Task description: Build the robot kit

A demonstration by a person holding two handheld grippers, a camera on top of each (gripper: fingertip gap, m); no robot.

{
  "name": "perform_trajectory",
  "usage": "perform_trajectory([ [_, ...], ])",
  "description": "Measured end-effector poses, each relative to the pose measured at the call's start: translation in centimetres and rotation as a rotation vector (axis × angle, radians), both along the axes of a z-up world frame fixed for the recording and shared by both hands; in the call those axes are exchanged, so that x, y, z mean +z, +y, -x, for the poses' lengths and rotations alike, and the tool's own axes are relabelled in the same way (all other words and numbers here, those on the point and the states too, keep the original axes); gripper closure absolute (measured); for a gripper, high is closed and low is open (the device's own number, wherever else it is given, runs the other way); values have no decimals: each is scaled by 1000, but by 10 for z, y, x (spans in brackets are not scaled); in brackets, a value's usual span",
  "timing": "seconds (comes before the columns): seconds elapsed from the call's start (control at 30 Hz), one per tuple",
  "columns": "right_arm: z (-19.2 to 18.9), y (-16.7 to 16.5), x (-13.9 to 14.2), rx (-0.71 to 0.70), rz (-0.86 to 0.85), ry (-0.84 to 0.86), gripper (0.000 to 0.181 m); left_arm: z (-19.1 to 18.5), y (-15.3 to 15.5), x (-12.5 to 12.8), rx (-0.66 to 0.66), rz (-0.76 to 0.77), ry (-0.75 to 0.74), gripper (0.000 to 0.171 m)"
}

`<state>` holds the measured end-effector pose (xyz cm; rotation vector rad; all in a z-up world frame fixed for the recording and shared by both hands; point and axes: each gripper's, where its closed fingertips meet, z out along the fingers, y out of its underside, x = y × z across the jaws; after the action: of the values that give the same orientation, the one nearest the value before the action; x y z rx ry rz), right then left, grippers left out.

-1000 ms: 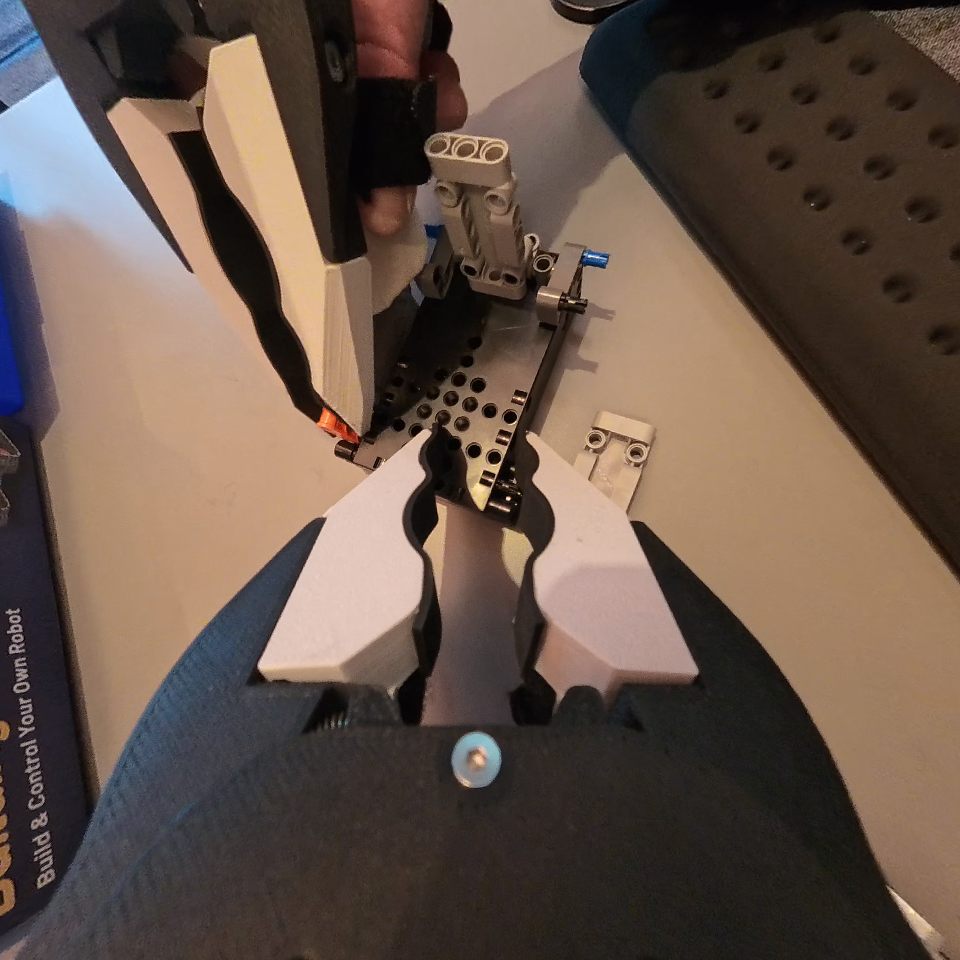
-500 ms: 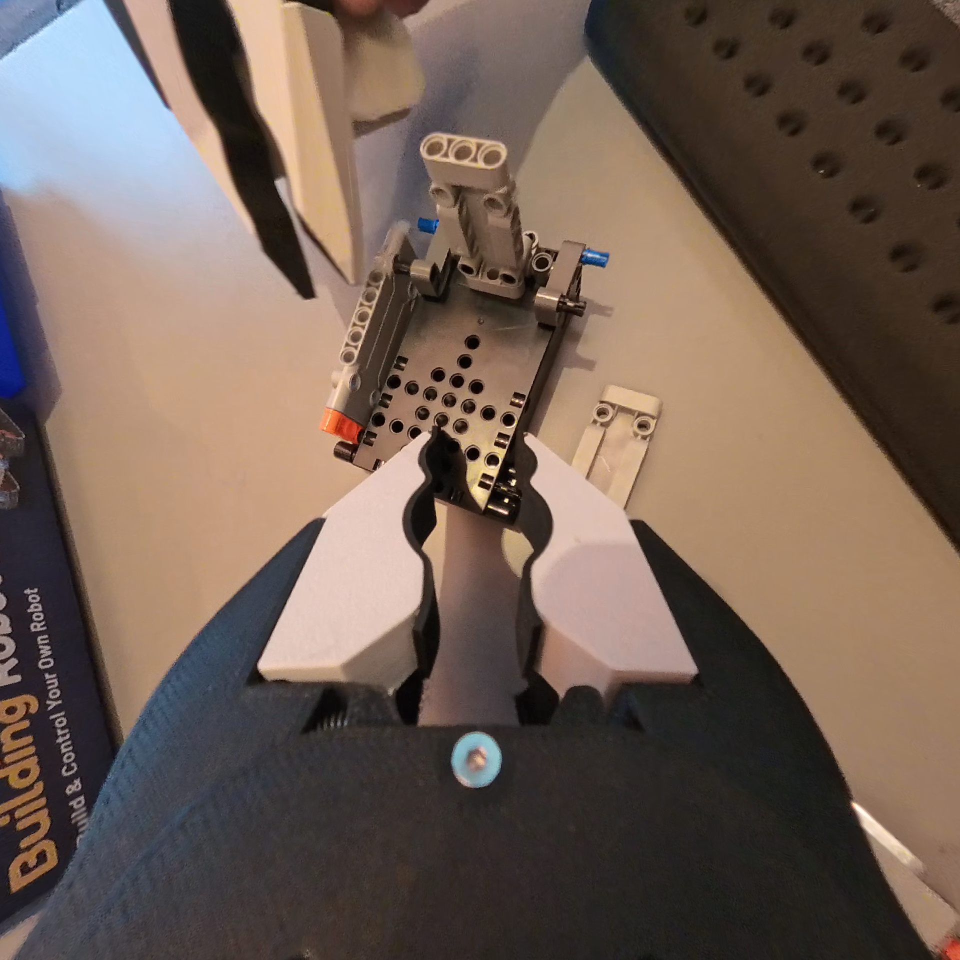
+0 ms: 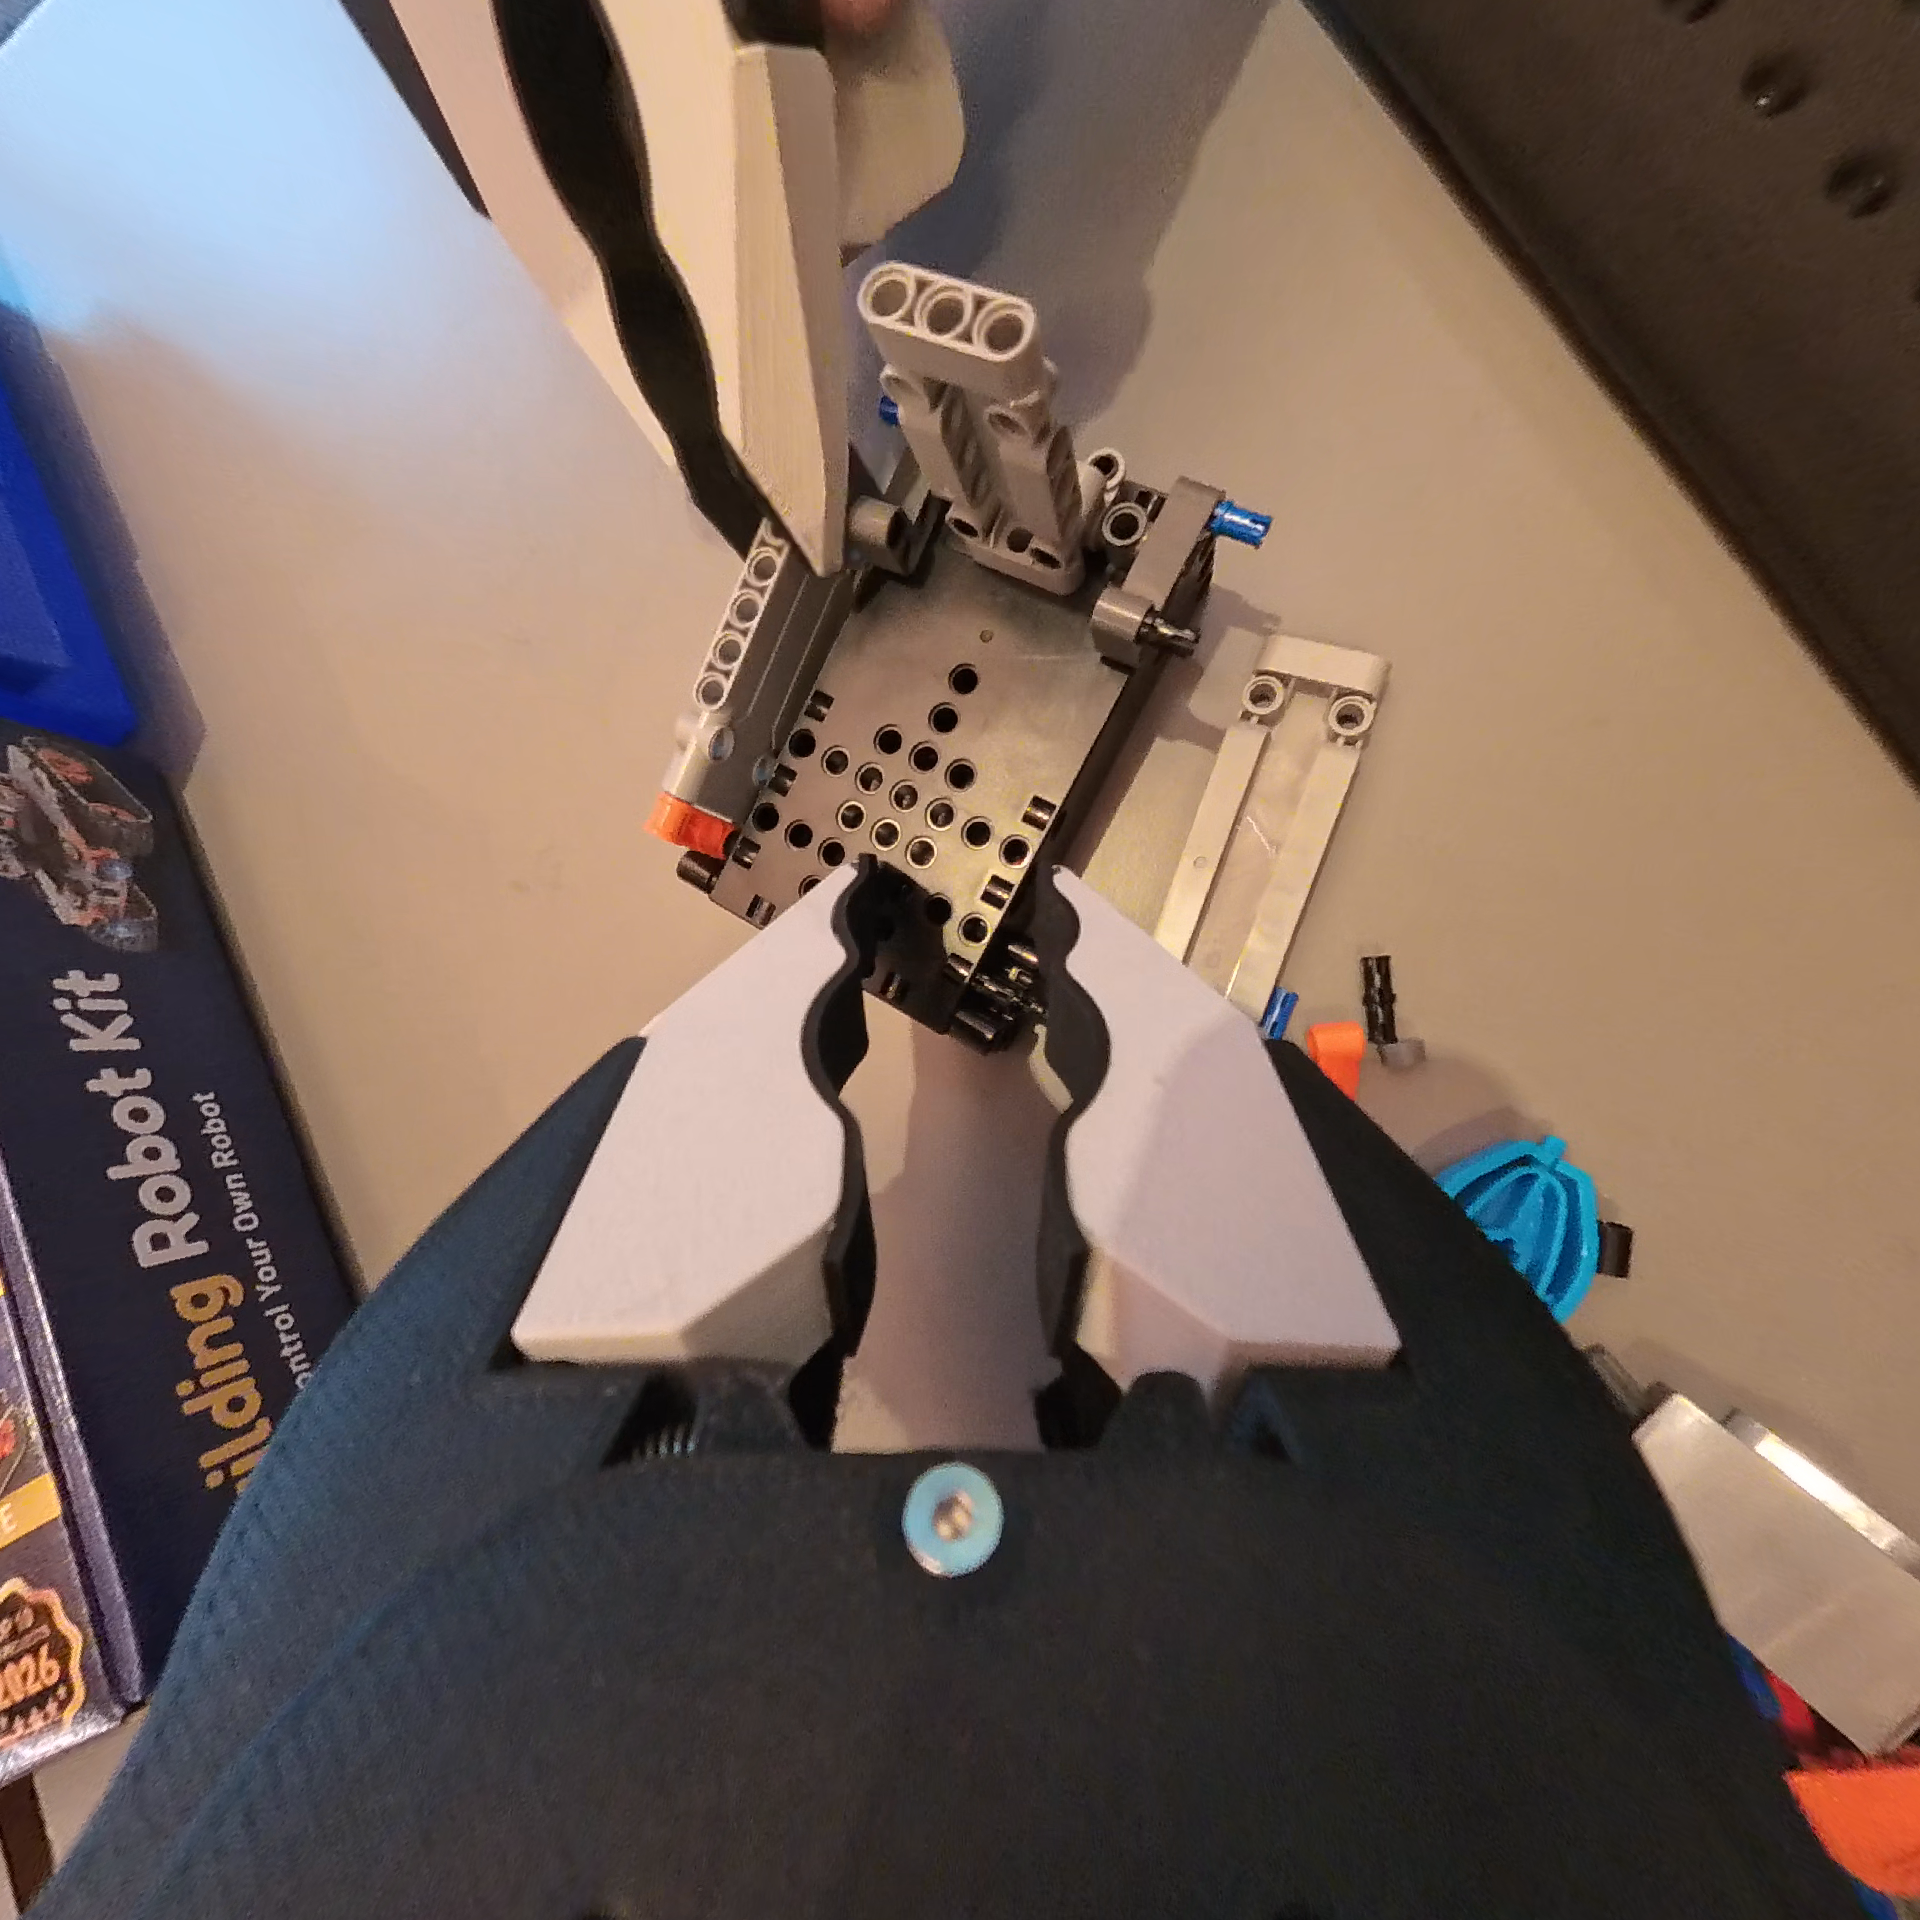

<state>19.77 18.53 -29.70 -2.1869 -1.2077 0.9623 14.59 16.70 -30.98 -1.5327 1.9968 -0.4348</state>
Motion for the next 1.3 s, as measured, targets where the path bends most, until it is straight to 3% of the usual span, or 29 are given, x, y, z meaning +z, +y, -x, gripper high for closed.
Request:
perform_trajectory([
  [0.27, 1, 9, 0, 12, -359, -226, 177, 4, 2, 3, 15, 22, 2, 142],
  [0.4, 6, 9, 3, 29, -496, -265, 177, -1, 9, 26, 72, 96, -116, 139],
  [0.53, 6, 12, 4, 56, -635, -338, 177, -7, 24, 26, 119, -12, -108, 127],
  [0.7, 9, 12, 5, 78, -680, -325, 177, -20, 34, 10, 120, -187, -66, 147],
  [0.8, 10, 11, 7, 36, -548, -201, 174, -20, 36, 12, 109, -259, -67, 149],
  [0.83, 9, 12, 10, 6, -478, -140, 166, -18, 42, 15, 124, -323, -66, 165],
  [0.97, -6, 19, 16, -114, -170, 78, 161, -20, 39, 13, 72, -431, -50, 165],
  [1.3, -10, 10, -3, -117, 222, 198, 141, -24, 41, 18, 28, -726, -36, 166],
])
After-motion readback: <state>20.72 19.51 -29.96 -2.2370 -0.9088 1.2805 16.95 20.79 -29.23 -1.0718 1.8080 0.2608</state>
